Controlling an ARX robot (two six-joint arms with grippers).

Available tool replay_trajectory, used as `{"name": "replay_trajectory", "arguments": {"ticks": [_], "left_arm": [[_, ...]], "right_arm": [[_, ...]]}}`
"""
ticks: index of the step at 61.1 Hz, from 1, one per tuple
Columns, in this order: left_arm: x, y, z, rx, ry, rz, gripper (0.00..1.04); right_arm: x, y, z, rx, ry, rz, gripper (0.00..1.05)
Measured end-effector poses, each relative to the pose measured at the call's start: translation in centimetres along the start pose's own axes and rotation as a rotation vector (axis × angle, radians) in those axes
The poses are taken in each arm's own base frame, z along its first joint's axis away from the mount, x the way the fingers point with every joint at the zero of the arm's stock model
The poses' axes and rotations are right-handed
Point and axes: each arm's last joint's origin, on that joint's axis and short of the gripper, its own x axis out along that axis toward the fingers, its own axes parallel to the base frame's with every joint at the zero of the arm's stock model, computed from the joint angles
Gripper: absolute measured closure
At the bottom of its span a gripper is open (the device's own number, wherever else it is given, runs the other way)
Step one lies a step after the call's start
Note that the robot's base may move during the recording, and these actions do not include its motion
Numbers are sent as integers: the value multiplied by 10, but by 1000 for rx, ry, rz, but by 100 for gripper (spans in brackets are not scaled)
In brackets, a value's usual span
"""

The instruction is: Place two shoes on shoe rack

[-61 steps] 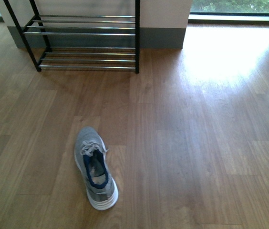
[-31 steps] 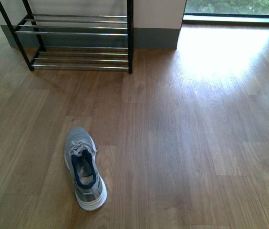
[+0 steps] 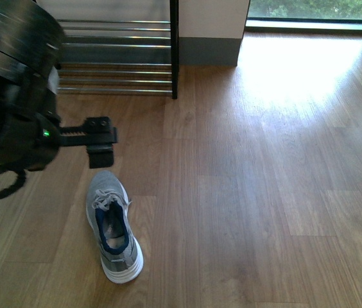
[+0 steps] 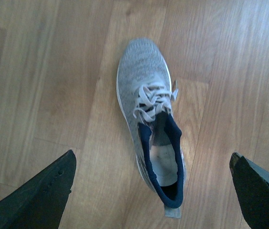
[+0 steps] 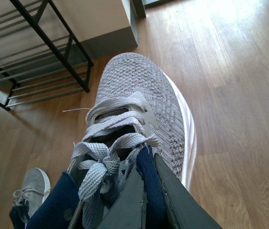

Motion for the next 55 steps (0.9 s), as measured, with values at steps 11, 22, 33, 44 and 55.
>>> {"name": "replay_trajectory", "arguments": {"ticks": [11, 22, 33, 44, 55], "left_arm": [[53, -12, -30, -19, 146, 72, 9], [95, -22, -56, -46, 234, 126, 9], [117, -21, -71, -42, 275, 180, 9], [130, -22, -73, -49, 276, 189, 9], [142, -20, -78, -57, 294, 209, 9]], "right_arm": [[0, 0, 0, 0, 0, -1, 103], [0, 0, 0, 0, -1, -7, 103], [0, 0, 0, 0, 0, -1, 103], [0, 0, 0, 0, 0, 0, 103], [0, 0, 0, 0, 0, -2, 103]]}}
